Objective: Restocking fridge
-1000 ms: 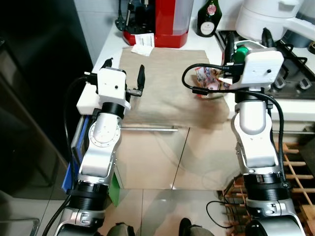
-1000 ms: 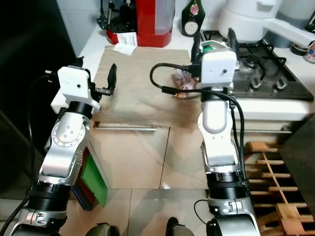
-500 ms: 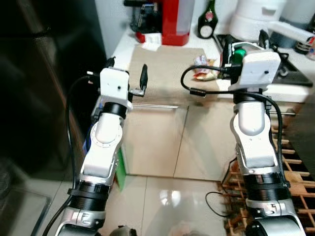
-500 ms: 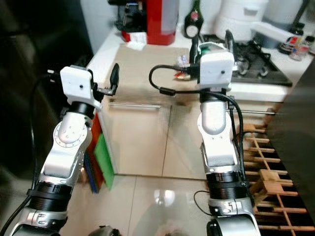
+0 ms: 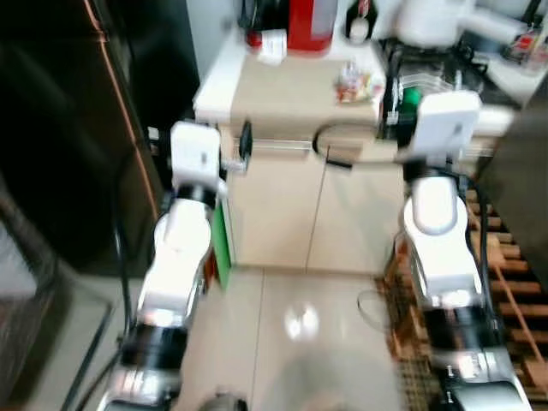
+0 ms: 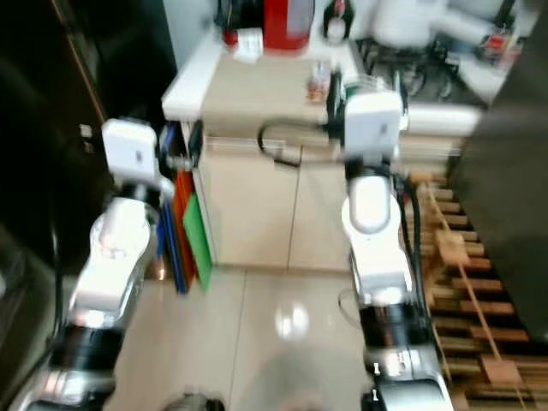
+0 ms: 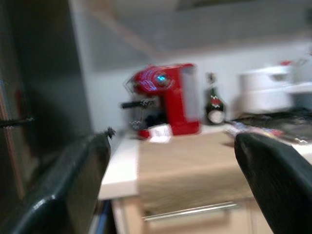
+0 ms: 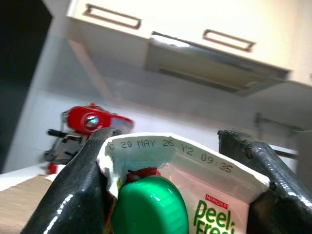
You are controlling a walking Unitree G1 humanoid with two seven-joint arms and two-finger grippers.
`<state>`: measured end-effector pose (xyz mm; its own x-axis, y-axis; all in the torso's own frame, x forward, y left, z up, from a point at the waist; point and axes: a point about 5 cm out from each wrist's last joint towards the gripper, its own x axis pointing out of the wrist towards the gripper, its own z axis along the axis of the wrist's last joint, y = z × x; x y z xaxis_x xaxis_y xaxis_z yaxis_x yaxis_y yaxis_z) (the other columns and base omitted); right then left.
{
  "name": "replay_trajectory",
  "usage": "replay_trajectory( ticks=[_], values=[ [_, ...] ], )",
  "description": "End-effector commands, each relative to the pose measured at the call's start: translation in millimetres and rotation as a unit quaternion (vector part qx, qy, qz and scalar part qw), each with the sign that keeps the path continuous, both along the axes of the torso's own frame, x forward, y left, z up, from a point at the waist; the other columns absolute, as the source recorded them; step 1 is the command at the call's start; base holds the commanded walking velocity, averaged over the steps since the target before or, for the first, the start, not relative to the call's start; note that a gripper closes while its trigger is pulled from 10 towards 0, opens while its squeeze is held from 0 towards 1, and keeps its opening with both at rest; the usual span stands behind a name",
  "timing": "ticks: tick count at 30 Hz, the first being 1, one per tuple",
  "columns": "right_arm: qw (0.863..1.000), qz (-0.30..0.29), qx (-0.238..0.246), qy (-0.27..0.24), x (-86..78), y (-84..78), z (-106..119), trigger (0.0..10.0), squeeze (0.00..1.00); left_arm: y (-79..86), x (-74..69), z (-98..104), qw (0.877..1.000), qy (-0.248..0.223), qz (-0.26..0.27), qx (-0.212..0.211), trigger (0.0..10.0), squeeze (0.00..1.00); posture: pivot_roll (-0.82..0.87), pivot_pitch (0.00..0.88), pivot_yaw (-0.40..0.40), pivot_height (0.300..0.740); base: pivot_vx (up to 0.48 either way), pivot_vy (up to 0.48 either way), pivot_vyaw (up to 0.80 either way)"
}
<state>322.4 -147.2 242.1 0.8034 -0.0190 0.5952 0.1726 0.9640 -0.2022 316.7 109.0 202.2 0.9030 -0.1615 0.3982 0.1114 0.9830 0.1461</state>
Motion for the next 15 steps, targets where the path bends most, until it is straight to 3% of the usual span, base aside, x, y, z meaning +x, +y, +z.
replay_trajectory(
  ticks=[1,9,15],
  values=[
    [1.0,0.002,0.004,-0.002,0.0,-0.8,3.5,10.0,0.0,2.3,1.3,4.0,1.0,-0.005,0.006,0.002,10.0,0.0,-0.05,0.0,0.019,0.74,-0.266,0.0,0.0],
    [1.0,0.003,0.005,0.004,0.9,-0.7,1.1,10.0,0.0,2.5,2.2,3.2,1.0,-0.002,0.007,0.004,10.0,0.0,-0.05,0.0,0.023,0.74,-0.257,0.0,0.0],
    [1.0,0.005,0.005,0.017,1.8,-1.7,-4.6,10.0,0.0,4.6,0.3,3.1,1.0,-0.002,-0.006,-0.007,10.0,0.0,-0.05,0.0,0.024,0.74,0.0,0.0,0.0]
  ],
)
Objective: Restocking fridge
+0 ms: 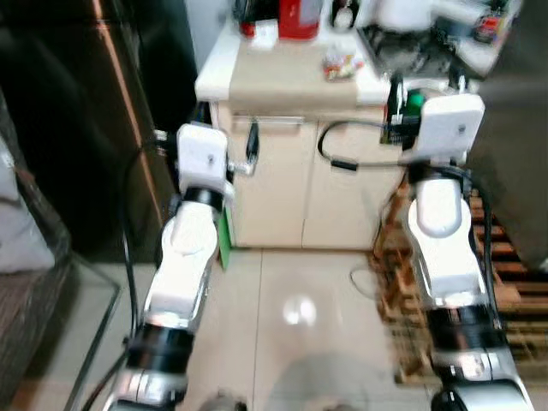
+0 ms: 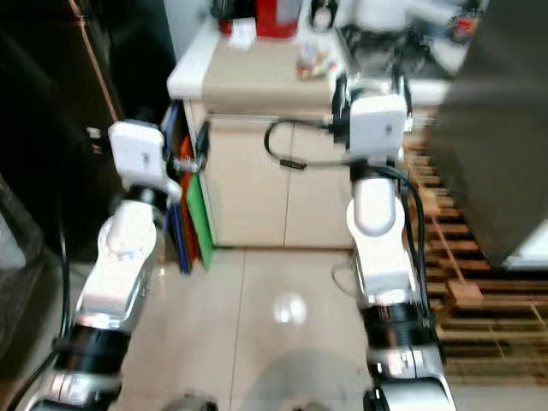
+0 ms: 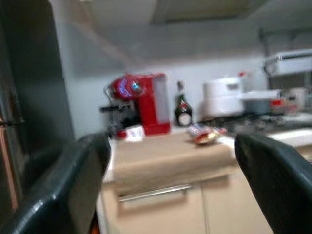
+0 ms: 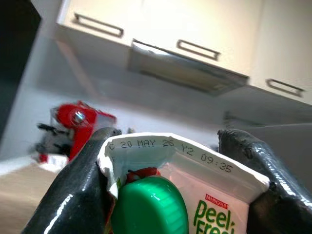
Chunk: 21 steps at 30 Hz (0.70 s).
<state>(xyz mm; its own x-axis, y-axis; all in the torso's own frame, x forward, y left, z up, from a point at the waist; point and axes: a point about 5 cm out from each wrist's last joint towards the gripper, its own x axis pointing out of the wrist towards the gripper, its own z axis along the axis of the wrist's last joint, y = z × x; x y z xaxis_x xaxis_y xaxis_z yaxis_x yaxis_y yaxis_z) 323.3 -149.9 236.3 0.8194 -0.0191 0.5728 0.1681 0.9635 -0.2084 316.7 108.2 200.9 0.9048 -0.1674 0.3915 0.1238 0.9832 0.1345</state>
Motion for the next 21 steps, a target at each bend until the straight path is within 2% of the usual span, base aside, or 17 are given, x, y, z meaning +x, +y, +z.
replay_trajectory(
  ticks=[1,3,21],
  values=[
    [1.0,0.005,0.005,0.005,0.9,0.6,0.3,10.0,0.0,5.0,-0.3,4.4,1.0,-0.007,-0.005,0.002,10.0,0.0,-0.05,0.0,0.024,0.74,0.0,0.0,0.0],
    [1.0,0.005,0.005,0.006,1.0,0.5,-0.2,10.0,0.0,4.9,-0.7,4.4,1.0,-0.008,-0.008,0.004,10.0,0.0,-0.05,0.0,0.024,0.74,0.0,0.0,0.0],
    [0.999,0.005,0.011,0.029,1.7,-4.0,-8.2,10.0,0.0,0.8,-3.8,5.5,0.999,-0.014,-0.032,0.002,10.0,0.0,-0.06,0.0,0.032,0.74,0.0,-0.48,0.0]
  ],
)
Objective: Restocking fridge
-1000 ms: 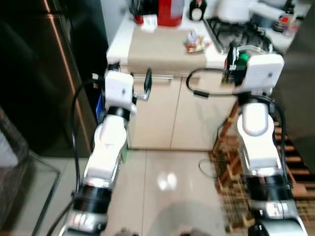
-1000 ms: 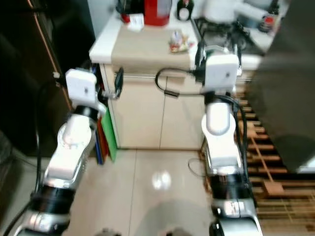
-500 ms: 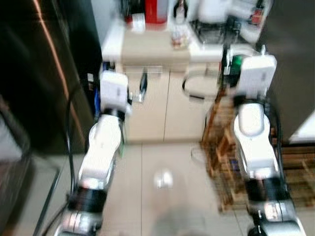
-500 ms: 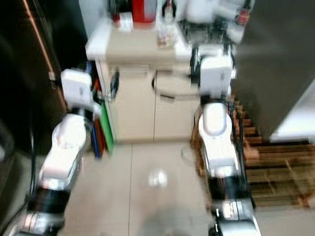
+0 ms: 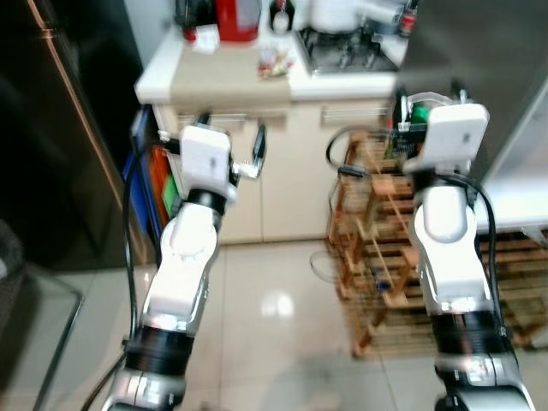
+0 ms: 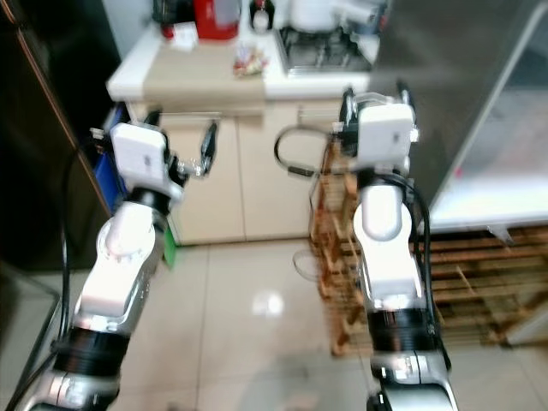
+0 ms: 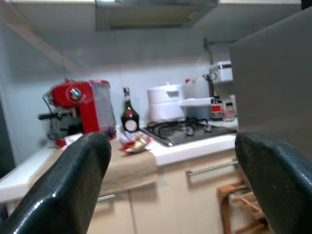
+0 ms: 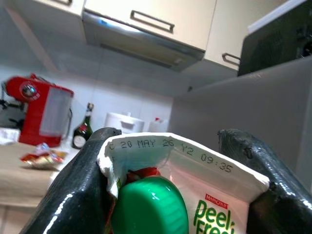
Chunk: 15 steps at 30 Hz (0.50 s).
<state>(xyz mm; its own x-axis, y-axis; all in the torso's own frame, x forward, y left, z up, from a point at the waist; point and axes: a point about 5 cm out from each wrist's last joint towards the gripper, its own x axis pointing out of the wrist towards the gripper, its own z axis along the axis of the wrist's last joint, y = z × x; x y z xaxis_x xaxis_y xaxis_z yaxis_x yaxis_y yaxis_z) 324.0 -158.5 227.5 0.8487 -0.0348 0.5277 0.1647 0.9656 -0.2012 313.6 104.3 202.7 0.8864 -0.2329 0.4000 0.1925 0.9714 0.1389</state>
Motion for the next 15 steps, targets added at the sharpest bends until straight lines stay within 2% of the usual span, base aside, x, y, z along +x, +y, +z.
replay_trajectory(
  ticks=[1,4,5,13,15],
  values=[
    [1.0,0.009,0.003,0.003,1.1,4.6,0.6,10.0,0.0,4.4,-1.0,4.1,1.0,-0.01,0.003,0.0,10.0,0.0,-0.06,0.0,0.032,0.74,0.0,-0.48,0.0],
    [1.0,0.01,0.003,0.003,1.2,4.8,0.8,10.0,0.0,4.1,-2.3,5.7,1.0,-0.014,-0.005,-0.013,10.0,0.0,-0.06,0.0,0.032,0.74,0.0,-0.475,0.0],
    [1.0,0.011,0.003,0.003,1.4,4.9,0.7,10.0,0.0,3.8,-2.5,6.1,0.999,-0.011,-0.013,-0.032,10.0,0.0,-0.06,0.0,0.032,0.74,0.0,0.0,0.0],
    [1.0,0.011,0.001,0.005,1.7,4.8,-0.7,10.0,0.0,1.5,-3.3,5.6,1.0,-0.01,-0.022,-0.02,10.0,0.0,-0.06,0.0,0.033,0.74,0.0,0.0,0.0],
    [1.0,0.002,0.008,0.019,0.9,-4.0,-5.9,10.0,0.0,2.5,-1.8,1.5,1.0,0.003,-0.019,-0.012,10.0,0.0,-0.05,0.0,0.029,0.74,0.0,-0.48,0.0]
  ],
)
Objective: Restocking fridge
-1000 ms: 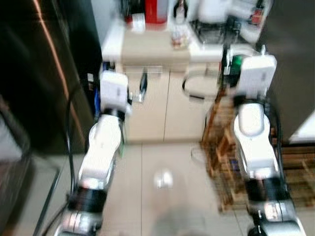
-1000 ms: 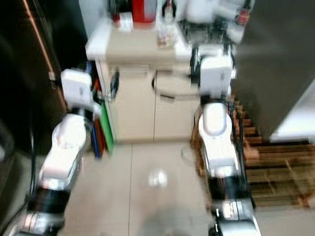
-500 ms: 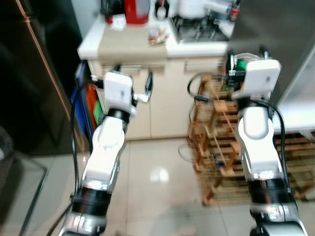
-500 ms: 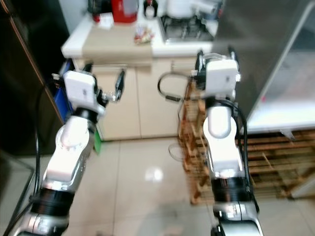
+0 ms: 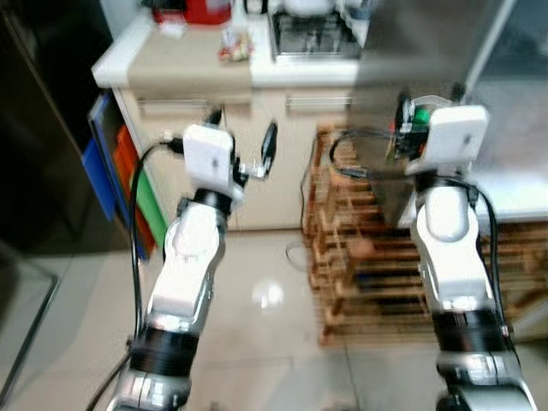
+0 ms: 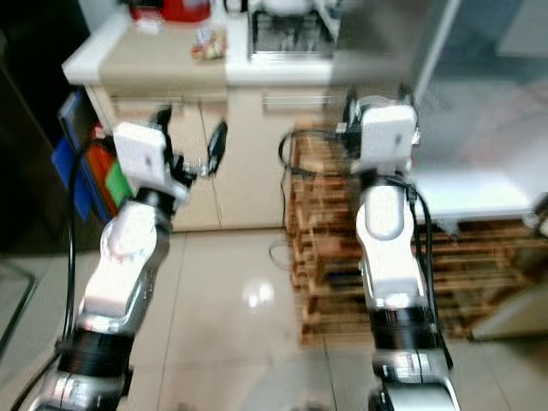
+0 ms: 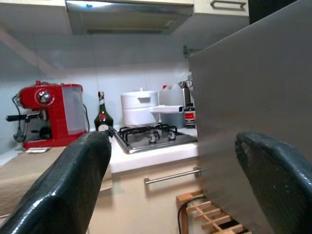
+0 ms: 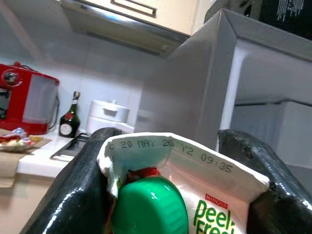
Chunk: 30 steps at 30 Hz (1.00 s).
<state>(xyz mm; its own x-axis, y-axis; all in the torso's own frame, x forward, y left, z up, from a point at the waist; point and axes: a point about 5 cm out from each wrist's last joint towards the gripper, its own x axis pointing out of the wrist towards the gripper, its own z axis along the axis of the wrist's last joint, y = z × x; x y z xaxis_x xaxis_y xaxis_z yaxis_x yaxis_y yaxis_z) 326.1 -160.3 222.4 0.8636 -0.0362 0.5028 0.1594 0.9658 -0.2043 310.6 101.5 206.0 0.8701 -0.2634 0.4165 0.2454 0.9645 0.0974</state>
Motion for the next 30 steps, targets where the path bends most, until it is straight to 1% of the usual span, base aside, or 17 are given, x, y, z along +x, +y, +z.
replay_trajectory(
  ticks=[1,2,3,4,5,8,14,17,19,22,24,27,30],
  values=[
    [1.0,0.002,0.007,0.004,-1.1,-2.2,-1,10.0,0.0,5.3,1.2,-2,1.0,0.006,0.009,0.01,10.0,0.0,-0.05,0.0,0.029,0.74,0.0,-0.48,0.0],
    [1.0,-0.004,0.021,0.023,-1.2,-9.1,-7,10.0,0.0,7.4,2.4,-5,1.0,0.016,0.012,0.008,10.0,0.0,-0.05,0.0,0.029,0.74,0.0,0.0,0.0],
    [1.0,-0.004,0.021,0.023,-1.2,-9.1,-7,10.0,0.0,7.4,2.4,-5,1.0,0.016,0.012,0.008,10.0,0.0,-0.05,0.0,0.029,0.74,0.0,0.0,0.0],
    [0.999,-0.007,0.028,0.034,-1.3,-12.6,-10,10.0,0.0,8.8,3.0,-6,1.0,0.022,0.014,0.005,10.0,0.0,-0.05,0.0,0.029,0.74,0.0,0.0,0.0],
    [0.997,-0.014,0.039,0.058,-3.7,-20.9,-21,10.0,0.0,12.5,4.9,-12,0.999,0.041,0.019,0.002,10.0,0.0,-0.06,0.0,0.034,0.74,0.0,0.0,0.0],
    [0.997,-0.016,0.042,0.069,-5.6,-24.0,-26,10.0,0.0,13.6,5.5,-14,0.999,0.047,0.019,0.001,10.0,0.0,-0.07,0.0,0.037,0.74,0.0,0.0,0.0],
    [0.997,-0.019,0.037,0.07,-7.9,-25.9,-28,10.0,0.0,10.5,6.9,-13,0.999,0.046,0.014,0.001,10.0,0.0,-0.07,0.0,0.042,0.74,0.0,-0.469,0.0],
    [0.996,-0.021,0.034,0.079,-10.7,-28.3,-33,10.0,0.0,10.4,7.4,-13,0.999,0.048,0.013,0.001,10.0,0.0,-0.07,0.0,0.042,0.74,0.0,-0.47,0.0],
    [0.995,-0.024,0.027,0.095,-16.1,-32.8,-42,10.0,0.0,10.8,7.6,-13,0.999,0.049,0.015,0.007,10.0,0.0,-0.07,0.0,0.041,0.74,0.0,-0.469,0.0],
    [0.994,-0.026,0.029,0.101,-18.1,-34.7,-45,10.0,0.0,11.4,7.7,-14,0.999,0.049,0.021,0.013,10.0,0.0,-0.07,0.0,0.042,0.74,0.0,-0.469,0.0],
    [0.993,-0.026,0.032,0.106,-20.0,-36.0,-48,10.0,0.0,11.4,8.2,-15,0.998,0.054,0.022,0.012,10.0,0.0,-0.07,0.0,0.045,0.74,0.0,-0.469,0.0],
    [0.993,-0.028,0.032,0.112,-21.1,-36.6,-52,10.0,0.0,9.8,9.4,-19,0.997,0.072,0.008,0.006,10.0,0.0,-0.08,0.0,0.049,0.74,0.0,-0.469,0.0],
    [0.992,-0.035,0.04,0.117,-20.3,-38.8,-53,10.0,0.0,7.8,9.4,-19,0.997,0.072,0.002,0.01,10.0,0.0,-0.08,0.0,0.051,0.74,0.0,-0.461,0.54]
  ],
)
